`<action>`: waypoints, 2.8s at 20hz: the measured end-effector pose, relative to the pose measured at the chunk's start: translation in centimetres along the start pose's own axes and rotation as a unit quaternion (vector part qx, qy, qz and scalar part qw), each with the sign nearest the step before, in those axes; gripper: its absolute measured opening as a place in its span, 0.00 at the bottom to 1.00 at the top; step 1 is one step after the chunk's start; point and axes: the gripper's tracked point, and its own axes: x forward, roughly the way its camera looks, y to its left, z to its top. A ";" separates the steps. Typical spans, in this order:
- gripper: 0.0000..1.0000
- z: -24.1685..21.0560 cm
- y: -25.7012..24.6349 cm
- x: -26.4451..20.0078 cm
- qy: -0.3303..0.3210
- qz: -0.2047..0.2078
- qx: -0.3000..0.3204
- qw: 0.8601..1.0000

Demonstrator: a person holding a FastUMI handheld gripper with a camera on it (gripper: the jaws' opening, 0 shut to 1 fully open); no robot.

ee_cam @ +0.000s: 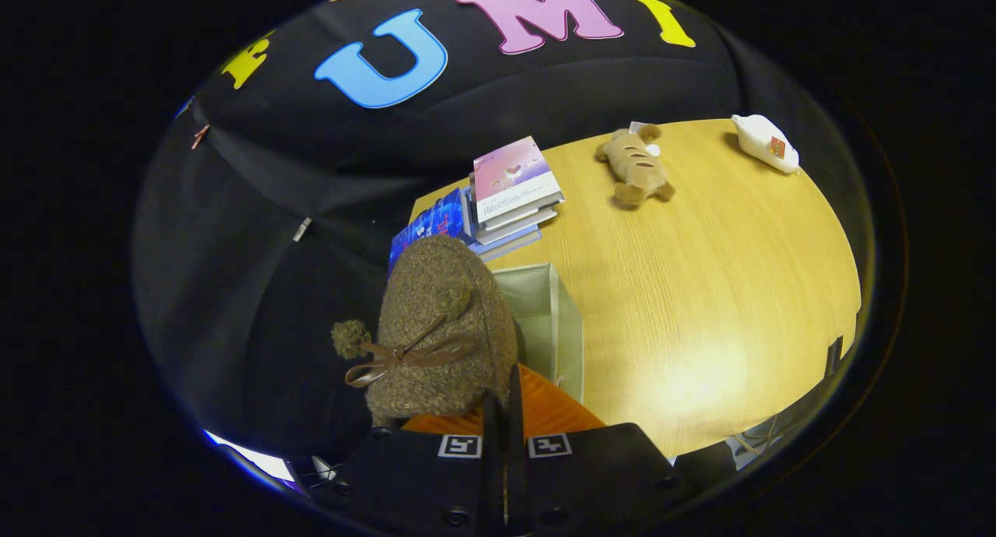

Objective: Open the storage box then place both shoes into the box .Put the left shoe in first, then the right shoe, with the right side of both shoes facing outward in a uniform manner.

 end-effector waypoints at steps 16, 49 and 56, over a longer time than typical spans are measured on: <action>0.31 -3.3 -0.4 5.1 0.007 -0.086 -0.058 0.995; 0.99 18.0 -23.9 -20.8 -0.339 -0.019 -0.221 0.914; 0.98 18.6 -27.4 -19.4 -0.353 -0.027 -0.195 0.915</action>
